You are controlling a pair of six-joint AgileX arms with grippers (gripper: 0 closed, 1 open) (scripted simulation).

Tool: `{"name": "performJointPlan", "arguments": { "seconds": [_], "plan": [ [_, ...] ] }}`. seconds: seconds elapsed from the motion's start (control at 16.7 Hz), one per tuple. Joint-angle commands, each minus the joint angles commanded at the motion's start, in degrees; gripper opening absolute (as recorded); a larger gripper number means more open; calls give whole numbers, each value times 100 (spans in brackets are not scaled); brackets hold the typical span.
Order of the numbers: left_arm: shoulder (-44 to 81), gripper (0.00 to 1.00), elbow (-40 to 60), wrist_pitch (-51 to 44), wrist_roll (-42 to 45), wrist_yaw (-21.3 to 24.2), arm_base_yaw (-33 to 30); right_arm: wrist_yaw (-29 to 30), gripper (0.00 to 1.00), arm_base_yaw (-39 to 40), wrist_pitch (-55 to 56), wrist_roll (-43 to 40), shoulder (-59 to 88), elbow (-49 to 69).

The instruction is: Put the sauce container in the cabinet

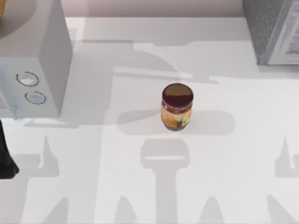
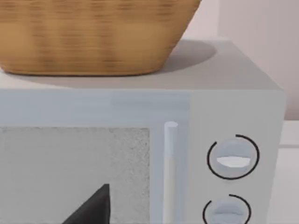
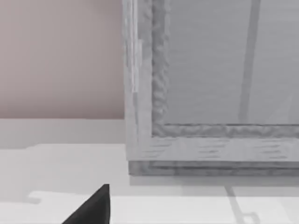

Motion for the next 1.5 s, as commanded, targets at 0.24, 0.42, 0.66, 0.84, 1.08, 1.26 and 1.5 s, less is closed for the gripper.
{"name": "performJointPlan", "arguments": {
  "seconds": [0.24, 0.42, 0.66, 0.84, 1.08, 1.26, 1.5],
  "plan": [
    [0, 100, 0, 0, 0, 0, 0, -73, 100, 1, 32, 68, 160, 49],
    [0, 100, 0, 0, 0, 0, 0, -378, 100, 22, 210, 140, 782, 290],
    [0, 100, 0, 0, 0, 0, 0, -1142, 100, 127, 691, -71, 2236, 919],
    [0, 100, 0, 0, 0, 0, 0, -1942, 100, 257, 1186, -405, 3690, 1565],
    [0, 100, 0, 0, 0, 0, 0, -3191, 100, 451, 1952, -939, 5911, 2570],
    [0, 100, 0, 0, 0, 0, 0, -4195, 100, 584, 2571, -1344, 7665, 3385],
    [0, 100, 0, 0, 0, 0, 0, -5504, 100, 724, 3383, -1834, 9931, 4462]
  ]
}}
